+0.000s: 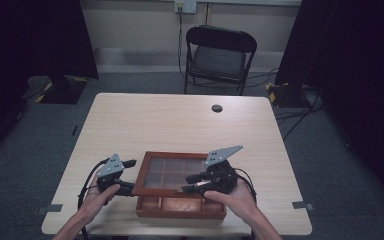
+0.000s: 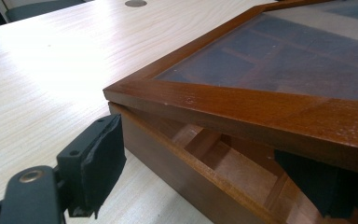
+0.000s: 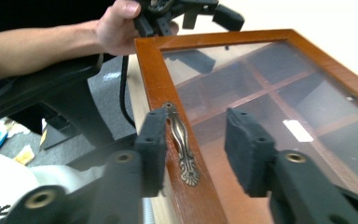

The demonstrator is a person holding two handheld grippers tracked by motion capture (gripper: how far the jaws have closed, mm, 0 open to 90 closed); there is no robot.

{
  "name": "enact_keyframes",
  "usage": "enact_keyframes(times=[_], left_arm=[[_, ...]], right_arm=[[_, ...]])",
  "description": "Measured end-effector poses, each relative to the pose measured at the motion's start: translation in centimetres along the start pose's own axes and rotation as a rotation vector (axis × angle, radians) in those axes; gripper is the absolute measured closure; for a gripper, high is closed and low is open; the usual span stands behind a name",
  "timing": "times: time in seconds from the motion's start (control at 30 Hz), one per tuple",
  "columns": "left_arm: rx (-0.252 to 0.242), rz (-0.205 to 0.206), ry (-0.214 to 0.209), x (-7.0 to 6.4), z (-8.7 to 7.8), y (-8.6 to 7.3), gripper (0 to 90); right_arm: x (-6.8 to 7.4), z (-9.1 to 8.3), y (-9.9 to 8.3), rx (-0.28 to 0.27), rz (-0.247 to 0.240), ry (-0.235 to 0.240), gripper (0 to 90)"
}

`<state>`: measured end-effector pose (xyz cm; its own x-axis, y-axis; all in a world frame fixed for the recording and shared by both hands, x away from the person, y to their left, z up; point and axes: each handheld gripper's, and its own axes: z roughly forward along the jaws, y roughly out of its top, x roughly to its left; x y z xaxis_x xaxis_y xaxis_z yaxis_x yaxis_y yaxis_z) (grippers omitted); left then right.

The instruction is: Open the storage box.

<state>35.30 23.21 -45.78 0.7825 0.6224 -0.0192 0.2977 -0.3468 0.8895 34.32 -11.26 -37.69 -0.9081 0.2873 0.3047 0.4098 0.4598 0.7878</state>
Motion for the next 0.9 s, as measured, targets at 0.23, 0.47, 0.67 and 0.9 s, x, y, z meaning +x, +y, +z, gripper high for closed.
enact_keyframes(times=[0.23,0.47,0.67,0.9], left_arm=[[-0.039,-0.028,0.001,0.2,-0.2,0.5,18.1],[-0.052,-0.049,0.001,0.5,-0.3,1.3,17.3],[-0.06,-0.063,-0.011,0.8,-0.2,1.8,17.3],[-0.059,-0.077,-0.024,1.1,-0.2,2.5,17.7]], right_arm=[[-0.1,-1.8,-0.9,-0.036,0.012,-0.062,44.0],[-0.6,-3.7,-2.3,-0.075,0.024,-0.109,33.4],[-1.2,-4.4,-3.3,-0.095,0.045,-0.158,23.6],[-1.5,-4.9,-3.3,-0.127,0.019,-0.188,18.8]])
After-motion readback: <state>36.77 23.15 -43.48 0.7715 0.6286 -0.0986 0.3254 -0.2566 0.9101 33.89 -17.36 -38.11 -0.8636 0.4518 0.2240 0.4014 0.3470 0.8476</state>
